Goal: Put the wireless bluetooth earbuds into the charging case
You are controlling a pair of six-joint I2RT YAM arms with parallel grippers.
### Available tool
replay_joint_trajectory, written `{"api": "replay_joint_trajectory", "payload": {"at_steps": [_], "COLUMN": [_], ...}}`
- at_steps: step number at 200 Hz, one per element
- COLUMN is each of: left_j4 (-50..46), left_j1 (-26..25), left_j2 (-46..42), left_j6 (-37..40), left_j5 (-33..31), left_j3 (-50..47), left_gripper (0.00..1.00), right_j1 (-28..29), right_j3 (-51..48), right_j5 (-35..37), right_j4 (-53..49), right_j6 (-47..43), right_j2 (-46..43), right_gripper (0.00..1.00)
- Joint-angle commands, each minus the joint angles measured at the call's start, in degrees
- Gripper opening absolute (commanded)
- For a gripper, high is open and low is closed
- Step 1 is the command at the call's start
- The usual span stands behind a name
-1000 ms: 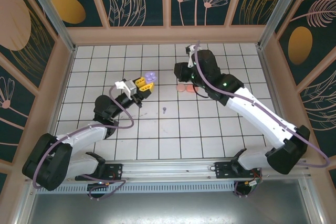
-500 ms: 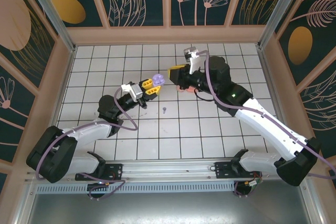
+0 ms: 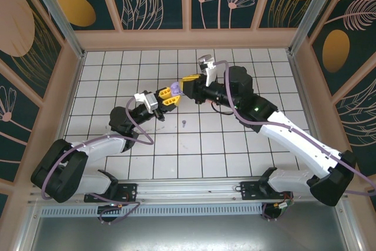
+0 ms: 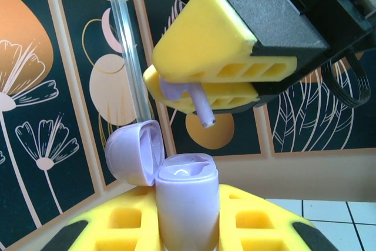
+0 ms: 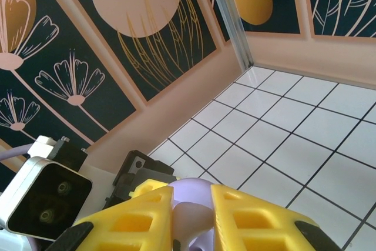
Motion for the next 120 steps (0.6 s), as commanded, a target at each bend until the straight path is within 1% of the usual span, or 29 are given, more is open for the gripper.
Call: {"api": "replay_joint_trajectory", "payload": {"at_steps": [1,120], "left_j4": [1.49,-0.76], "left_j1": [-0.49,-0.88], "left_j2": [0.33,0.84], "left_j6": [-1.72,-3.15], "left_j5": [1.19,2.15], "left_j3": [2.2,3.76], "left_gripper": [0.0,0.0], "right_j1": [0.59,1.2], "right_j3": [-0.82,-0.73], "right_j5": [-0.71,-0.68], "right_j4": [2.83,2.68], "right_j6": [-0.28,0.05], "right_j2": [0.67,1.67], "right_gripper": [0.21,0.21]}}
